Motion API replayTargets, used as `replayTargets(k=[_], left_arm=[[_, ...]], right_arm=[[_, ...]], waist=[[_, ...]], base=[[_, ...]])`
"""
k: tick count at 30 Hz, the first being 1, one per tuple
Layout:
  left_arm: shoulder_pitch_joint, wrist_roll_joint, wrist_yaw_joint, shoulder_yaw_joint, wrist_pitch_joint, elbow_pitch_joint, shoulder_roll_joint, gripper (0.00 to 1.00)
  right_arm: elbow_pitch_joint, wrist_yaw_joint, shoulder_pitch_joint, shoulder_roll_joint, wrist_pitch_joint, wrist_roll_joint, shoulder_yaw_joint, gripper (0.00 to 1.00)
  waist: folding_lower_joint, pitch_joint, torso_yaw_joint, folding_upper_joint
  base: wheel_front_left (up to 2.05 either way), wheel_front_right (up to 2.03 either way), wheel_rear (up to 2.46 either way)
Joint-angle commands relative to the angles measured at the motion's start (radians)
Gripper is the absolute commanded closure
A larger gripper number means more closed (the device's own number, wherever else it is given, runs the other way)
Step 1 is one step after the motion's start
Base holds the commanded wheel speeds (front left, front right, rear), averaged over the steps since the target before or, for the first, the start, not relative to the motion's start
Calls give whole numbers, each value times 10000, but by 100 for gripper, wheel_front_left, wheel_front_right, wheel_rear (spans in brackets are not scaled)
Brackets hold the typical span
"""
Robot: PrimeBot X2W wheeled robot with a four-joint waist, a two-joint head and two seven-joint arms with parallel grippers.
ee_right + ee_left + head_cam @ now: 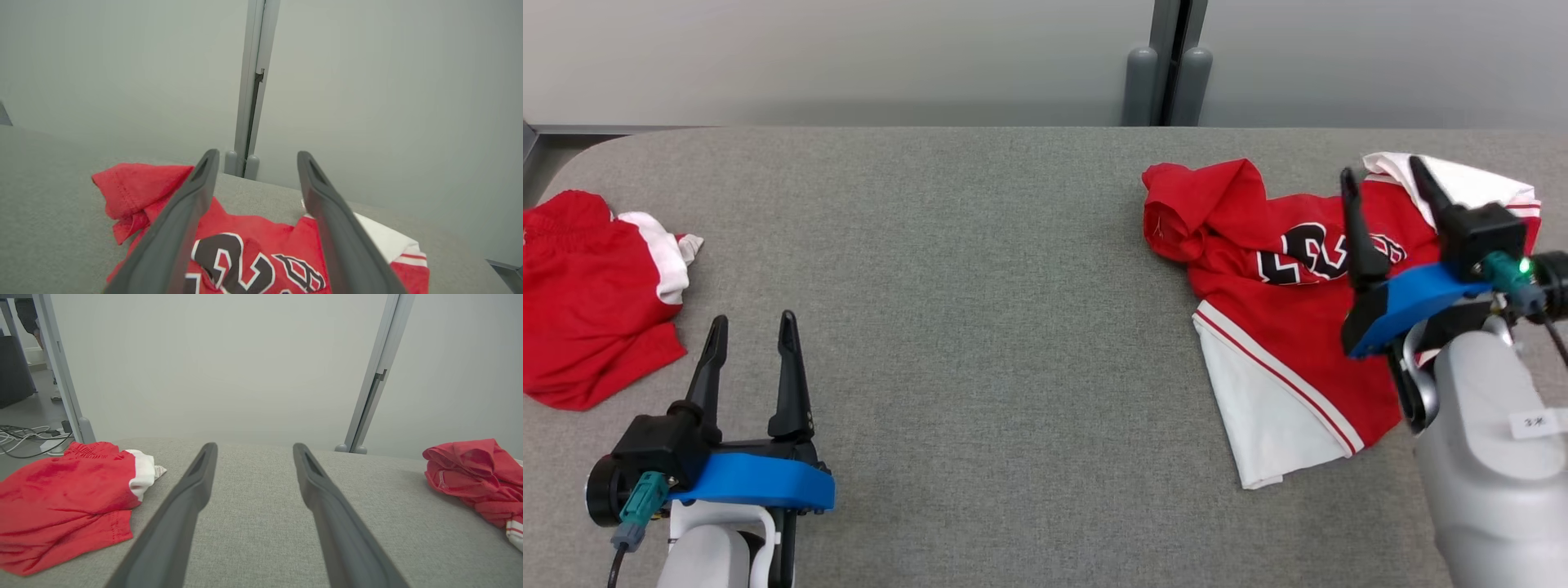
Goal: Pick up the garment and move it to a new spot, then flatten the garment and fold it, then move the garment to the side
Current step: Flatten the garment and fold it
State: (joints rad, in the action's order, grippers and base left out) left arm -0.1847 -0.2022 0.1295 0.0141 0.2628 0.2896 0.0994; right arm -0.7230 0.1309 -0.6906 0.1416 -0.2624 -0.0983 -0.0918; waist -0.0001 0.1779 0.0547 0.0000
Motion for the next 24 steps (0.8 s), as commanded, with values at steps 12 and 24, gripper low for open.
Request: replayTargets(k=[12,24], left_arm=[[121,56,19,4,29,-72,-26,0],[-32,-76,19,-116,31,2,13,0]], right_arm=[[1581,-2,2714,-16,1290,1372,2209,0],[2059,-2,4083,-27,2594,1761,2983,0]], waist=[[1,-137,-124,0],[1,-69,-27,0]], base=[[0,0,0],[0,0,0]])
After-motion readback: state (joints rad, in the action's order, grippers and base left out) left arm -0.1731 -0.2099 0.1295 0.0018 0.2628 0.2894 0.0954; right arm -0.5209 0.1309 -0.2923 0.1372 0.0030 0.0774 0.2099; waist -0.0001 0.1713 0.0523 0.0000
